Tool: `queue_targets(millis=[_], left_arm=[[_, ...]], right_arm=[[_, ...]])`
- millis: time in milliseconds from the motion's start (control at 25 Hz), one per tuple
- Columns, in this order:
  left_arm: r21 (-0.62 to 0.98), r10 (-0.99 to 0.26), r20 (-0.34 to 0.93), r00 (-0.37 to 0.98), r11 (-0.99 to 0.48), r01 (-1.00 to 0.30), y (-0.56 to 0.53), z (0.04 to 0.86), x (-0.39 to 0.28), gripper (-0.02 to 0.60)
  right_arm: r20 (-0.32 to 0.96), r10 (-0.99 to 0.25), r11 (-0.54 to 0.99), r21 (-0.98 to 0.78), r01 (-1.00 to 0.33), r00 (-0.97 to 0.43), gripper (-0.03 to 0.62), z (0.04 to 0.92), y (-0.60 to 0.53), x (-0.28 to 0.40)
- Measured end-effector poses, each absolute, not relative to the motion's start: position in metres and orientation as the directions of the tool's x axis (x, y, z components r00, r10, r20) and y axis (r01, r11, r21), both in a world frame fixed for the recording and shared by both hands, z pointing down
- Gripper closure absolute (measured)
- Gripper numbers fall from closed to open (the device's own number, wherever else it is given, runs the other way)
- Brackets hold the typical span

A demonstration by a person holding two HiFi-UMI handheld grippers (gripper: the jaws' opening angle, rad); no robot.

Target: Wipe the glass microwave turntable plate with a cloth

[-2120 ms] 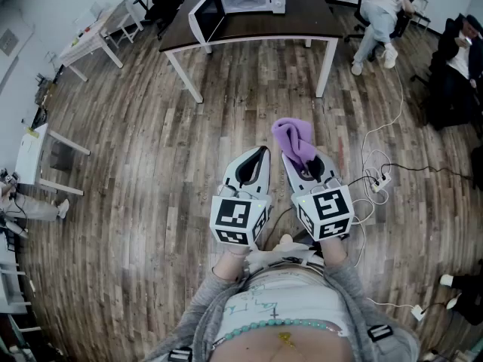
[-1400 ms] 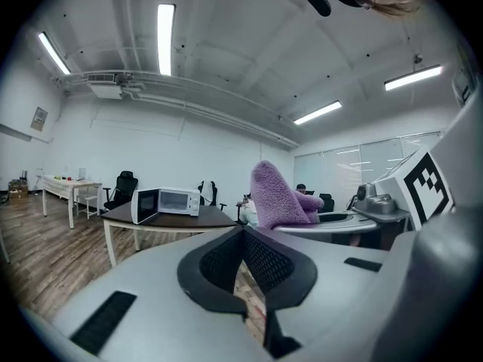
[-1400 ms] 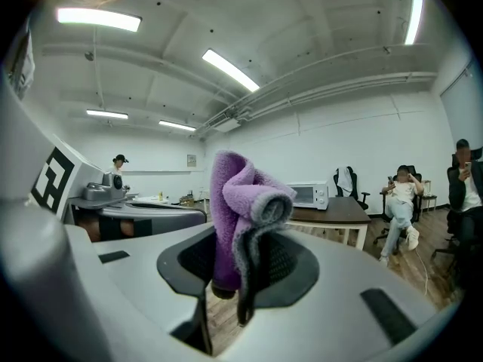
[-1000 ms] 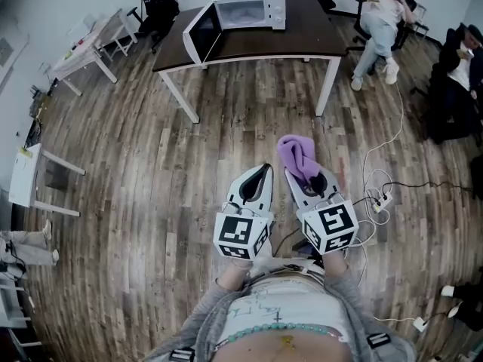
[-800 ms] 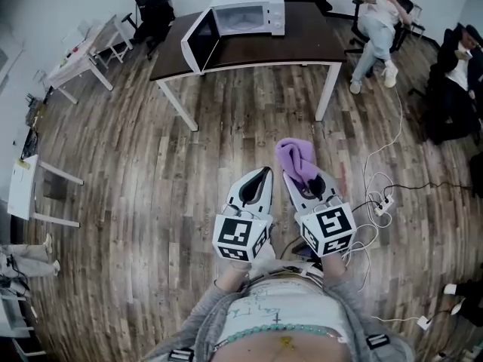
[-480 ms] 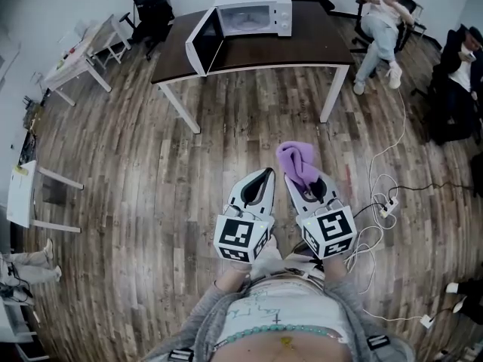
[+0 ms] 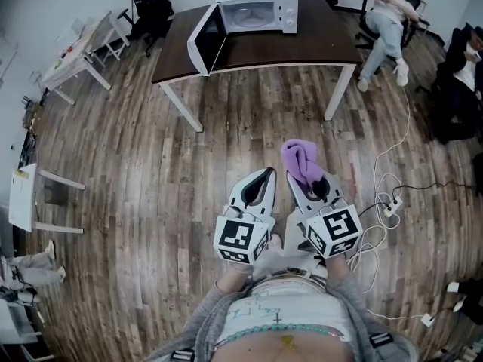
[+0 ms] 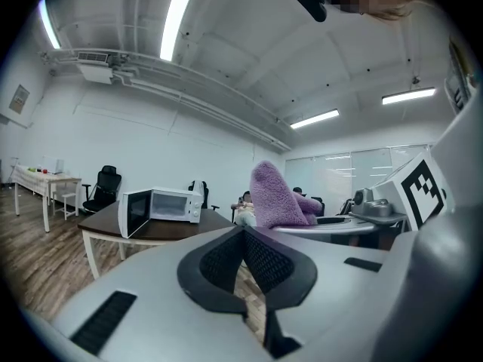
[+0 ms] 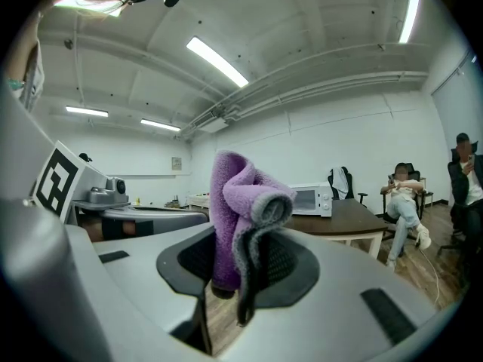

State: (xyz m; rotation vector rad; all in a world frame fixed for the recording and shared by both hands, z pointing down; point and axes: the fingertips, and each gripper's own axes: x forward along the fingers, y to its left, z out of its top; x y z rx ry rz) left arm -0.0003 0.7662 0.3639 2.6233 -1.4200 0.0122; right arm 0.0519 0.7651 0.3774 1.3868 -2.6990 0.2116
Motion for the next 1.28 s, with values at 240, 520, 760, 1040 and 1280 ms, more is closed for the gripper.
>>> queue_targets(millis=[240,520,760,1040,1280], left_arm=[[0.109,-0.857,0.077,0.509,-0.500,-0.859,0.717,0.361,-0.001,0.571],[0.108,-0.863,0.079,0.500,-0.491,-0.865,0.642,0.354,0.027,0.571],[0.106,-0.885,0.077,0.458,-0.450,-0.887,0.592,0.346,0.042,0.571],[0.108,-0.910,0.087,0.405,-0.395,-0.912,0.544,0.346,0.052,0.571],[0.125,-0.915,0.112,0.387,-0.374,-0.919,0.521,0.357,0.055,0.571]], right_arm=[[0.134,-0.753,0.639,-0.086,-0.765,-0.644,0.477,0.376,0.715,0.044],[0.141,-0.727,0.672,-0.050,-0.739,-0.672,0.477,0.370,0.642,0.060],[0.132,-0.692,0.712,-0.037,-0.701,-0.710,0.477,0.358,0.588,0.076],[0.138,-0.656,0.747,-0.015,-0.664,-0.742,0.477,0.357,0.541,0.093],[0.149,-0.636,0.762,-0.030,-0.647,-0.757,0.477,0.364,0.516,0.098]])
